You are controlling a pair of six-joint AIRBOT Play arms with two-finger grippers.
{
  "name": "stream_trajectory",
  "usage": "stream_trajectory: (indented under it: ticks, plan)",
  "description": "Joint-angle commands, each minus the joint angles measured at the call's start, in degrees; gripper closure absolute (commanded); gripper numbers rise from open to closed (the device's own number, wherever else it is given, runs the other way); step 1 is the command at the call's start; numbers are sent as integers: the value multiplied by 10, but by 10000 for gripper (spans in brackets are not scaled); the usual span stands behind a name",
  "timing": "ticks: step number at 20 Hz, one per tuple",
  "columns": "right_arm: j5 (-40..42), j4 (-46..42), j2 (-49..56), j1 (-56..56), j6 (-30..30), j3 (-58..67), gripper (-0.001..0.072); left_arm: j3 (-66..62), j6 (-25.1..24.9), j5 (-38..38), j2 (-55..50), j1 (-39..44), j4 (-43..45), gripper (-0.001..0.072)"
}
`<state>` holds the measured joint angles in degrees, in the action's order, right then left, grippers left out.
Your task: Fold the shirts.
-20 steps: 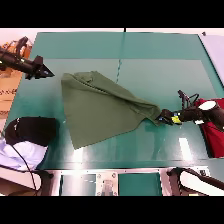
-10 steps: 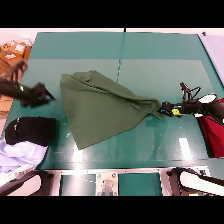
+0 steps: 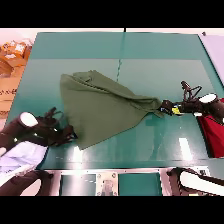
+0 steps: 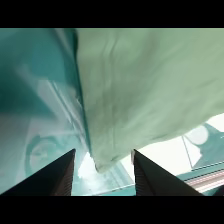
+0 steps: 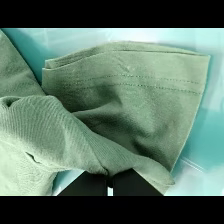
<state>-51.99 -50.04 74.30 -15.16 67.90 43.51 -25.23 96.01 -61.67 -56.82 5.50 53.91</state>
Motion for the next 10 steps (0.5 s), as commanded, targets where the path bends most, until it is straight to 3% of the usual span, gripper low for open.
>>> stream_trajectory:
  ticks: [1,6,10]
  plan:
    - [2,7,0,0,-7,1,696,49,36,52,4,56,-19,297]
    - [6,16,0,0,-9,1,696,52,6,92,-9,57,-78,297]
    - [5,16,0,0,-9,1,696,51,-30,108,-64,120,-132,299]
